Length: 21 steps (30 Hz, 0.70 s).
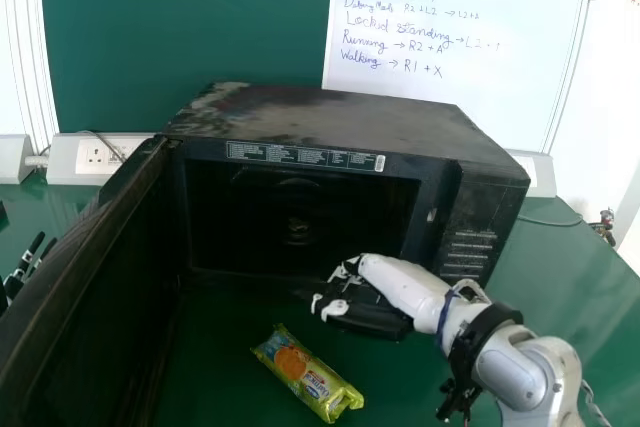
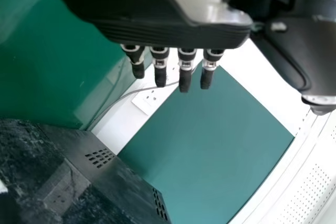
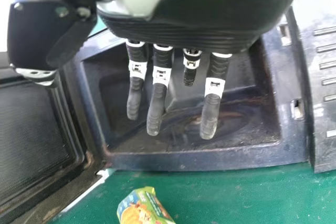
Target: Put biscuit inside oven
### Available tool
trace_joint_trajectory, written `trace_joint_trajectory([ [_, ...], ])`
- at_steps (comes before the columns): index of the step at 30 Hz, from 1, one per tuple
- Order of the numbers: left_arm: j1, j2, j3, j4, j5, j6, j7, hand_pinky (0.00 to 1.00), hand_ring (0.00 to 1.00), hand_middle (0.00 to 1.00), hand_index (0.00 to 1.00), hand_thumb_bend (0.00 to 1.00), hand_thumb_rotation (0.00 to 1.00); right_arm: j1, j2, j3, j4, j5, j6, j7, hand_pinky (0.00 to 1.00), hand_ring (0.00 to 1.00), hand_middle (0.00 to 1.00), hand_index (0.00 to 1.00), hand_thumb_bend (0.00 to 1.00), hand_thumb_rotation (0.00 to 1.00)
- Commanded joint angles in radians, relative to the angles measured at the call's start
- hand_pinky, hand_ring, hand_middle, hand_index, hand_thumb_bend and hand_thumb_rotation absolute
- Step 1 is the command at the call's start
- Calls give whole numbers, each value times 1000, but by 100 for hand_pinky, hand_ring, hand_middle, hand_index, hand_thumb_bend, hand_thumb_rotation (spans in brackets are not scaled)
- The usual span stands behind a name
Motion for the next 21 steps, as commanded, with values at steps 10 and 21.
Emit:
trace_joint_trajectory([
  [10,5,-9,-13,-23,9,-9,15,86,91,94,98,86,25,-38,-14,102,-16,-176,-70,120,73,78,80,81,91,54],
  [21,7,-15,-8,-34,-11,-1,23,86,91,93,98,86,22,-2,50,101,-9,-273,-131,195,72,76,80,82,98,54],
])
